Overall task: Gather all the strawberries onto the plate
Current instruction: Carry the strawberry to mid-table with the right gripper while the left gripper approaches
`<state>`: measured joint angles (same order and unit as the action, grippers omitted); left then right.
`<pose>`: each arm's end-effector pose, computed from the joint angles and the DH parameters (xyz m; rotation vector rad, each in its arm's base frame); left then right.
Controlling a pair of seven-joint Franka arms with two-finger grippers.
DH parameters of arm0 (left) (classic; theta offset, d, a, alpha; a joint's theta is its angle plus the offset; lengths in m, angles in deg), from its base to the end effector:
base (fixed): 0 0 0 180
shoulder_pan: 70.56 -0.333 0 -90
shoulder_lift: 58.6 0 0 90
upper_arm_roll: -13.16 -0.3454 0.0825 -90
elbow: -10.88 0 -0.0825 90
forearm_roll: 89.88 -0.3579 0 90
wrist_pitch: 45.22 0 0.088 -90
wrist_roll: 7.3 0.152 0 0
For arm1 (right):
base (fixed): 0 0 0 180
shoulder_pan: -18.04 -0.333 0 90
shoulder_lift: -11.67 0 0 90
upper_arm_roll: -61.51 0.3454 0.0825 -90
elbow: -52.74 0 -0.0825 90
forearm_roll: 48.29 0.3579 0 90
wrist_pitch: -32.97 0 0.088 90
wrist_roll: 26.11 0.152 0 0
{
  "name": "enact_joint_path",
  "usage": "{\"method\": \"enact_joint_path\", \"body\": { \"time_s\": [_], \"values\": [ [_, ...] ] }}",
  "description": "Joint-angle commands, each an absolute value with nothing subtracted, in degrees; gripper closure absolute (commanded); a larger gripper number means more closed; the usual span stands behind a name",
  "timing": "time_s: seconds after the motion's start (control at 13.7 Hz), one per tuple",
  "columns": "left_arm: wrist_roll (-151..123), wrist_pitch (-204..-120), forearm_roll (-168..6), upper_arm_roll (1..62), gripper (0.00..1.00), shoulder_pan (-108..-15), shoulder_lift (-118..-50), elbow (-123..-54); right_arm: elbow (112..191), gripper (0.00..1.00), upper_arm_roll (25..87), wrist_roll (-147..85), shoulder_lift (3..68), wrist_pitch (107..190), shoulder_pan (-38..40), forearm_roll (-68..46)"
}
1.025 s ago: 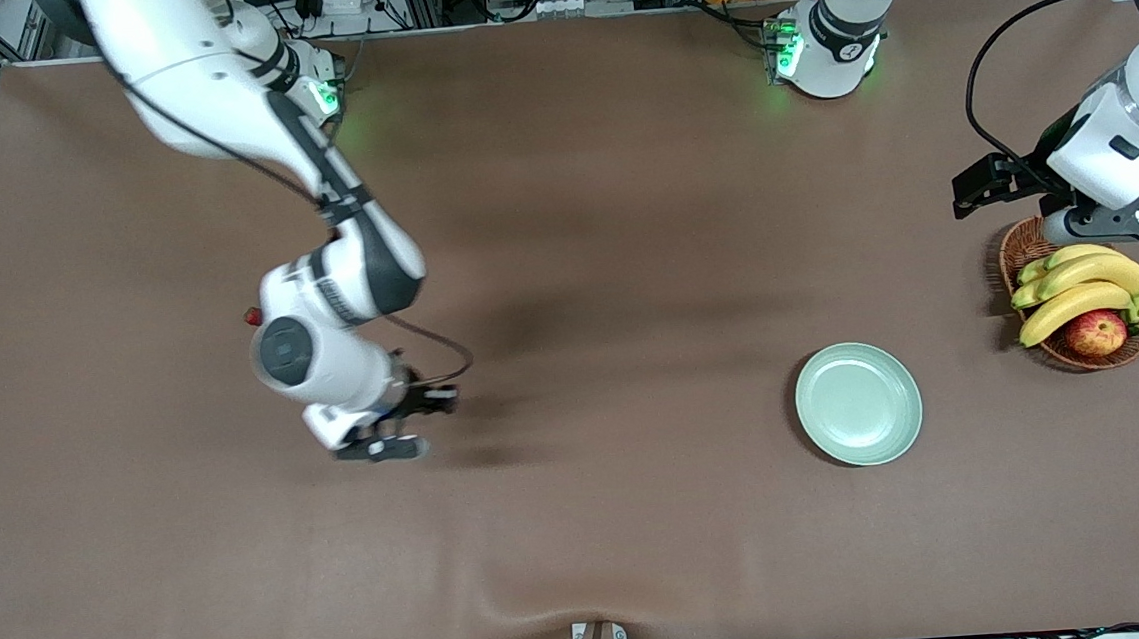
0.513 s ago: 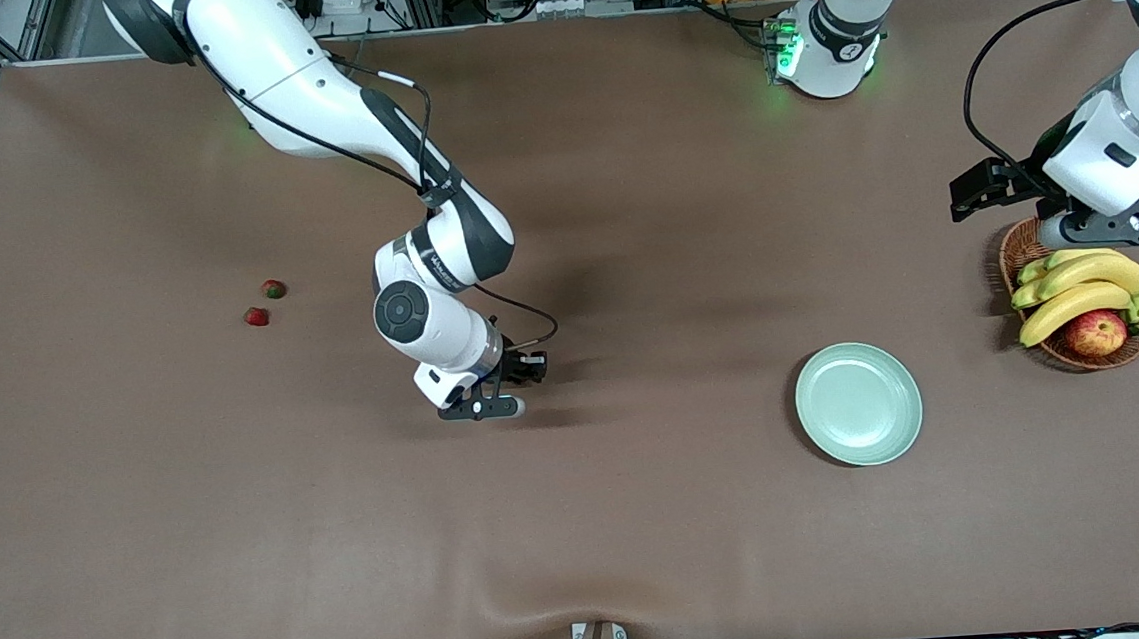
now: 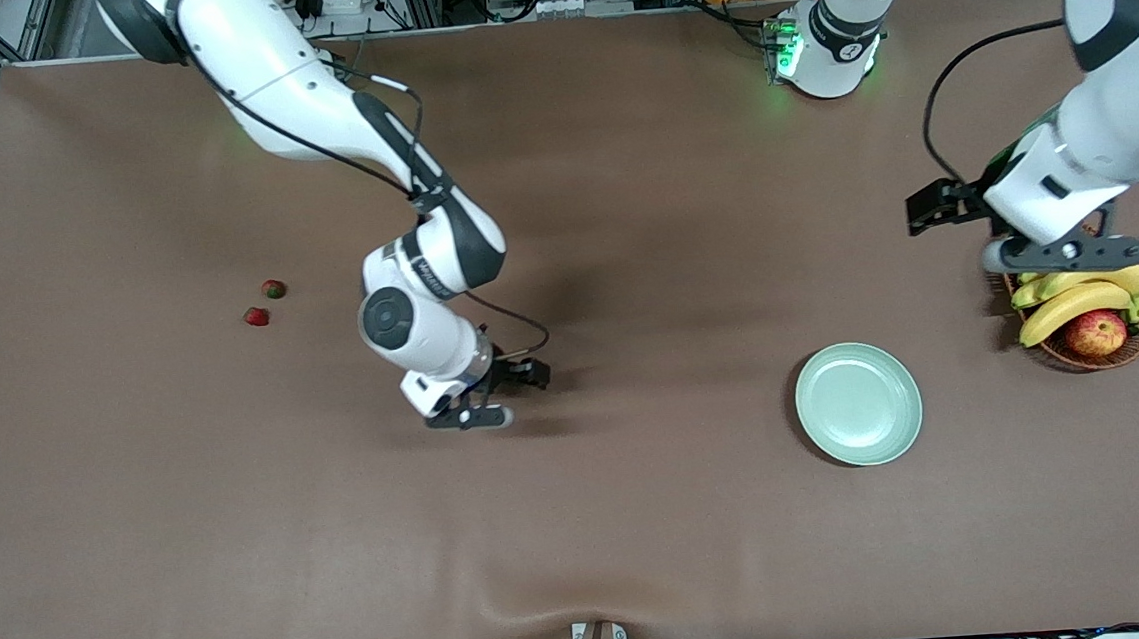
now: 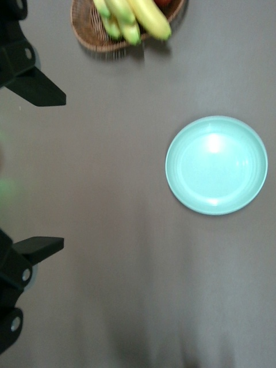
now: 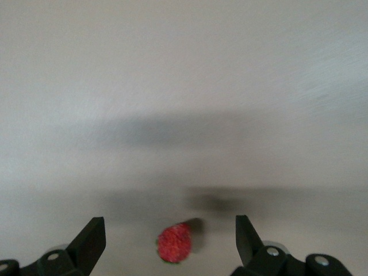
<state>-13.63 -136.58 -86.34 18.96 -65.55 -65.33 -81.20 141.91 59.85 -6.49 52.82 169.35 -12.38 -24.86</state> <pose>0.5451 -0.1107 0.5316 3.0788 -0.1121 -0.2144 0.6229 0.3642 0.2307 -2.8398 0.1636 0.0250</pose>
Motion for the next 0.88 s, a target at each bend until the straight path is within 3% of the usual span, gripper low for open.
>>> {"method": "enact_joint_path", "body": {
  "time_s": [0.0, 0.29, 0.81],
  "values": [
    [-18.6, -137.6, -85.0, 18.9, 0.0, -61.5, -70.4, -77.3, 144.1, 0.0, 60.4, -7.4, 44.6, 156.8, -4.8, -26.3],
    [-32.4, -142.7, -85.1, 18.9, 0.0, -52.2, -79.0, -72.0, 148.5, 0.0, 60.4, -7.4, 36.8, 145.7, 0.4, -40.0],
    [-48.2, -164.6, -88.0, 18.2, 0.0, -35.8, -91.4, -71.9, 164.4, 0.0, 60.4, -24.0, 30.5, 151.0, 12.0, -44.0]
  ]
}}
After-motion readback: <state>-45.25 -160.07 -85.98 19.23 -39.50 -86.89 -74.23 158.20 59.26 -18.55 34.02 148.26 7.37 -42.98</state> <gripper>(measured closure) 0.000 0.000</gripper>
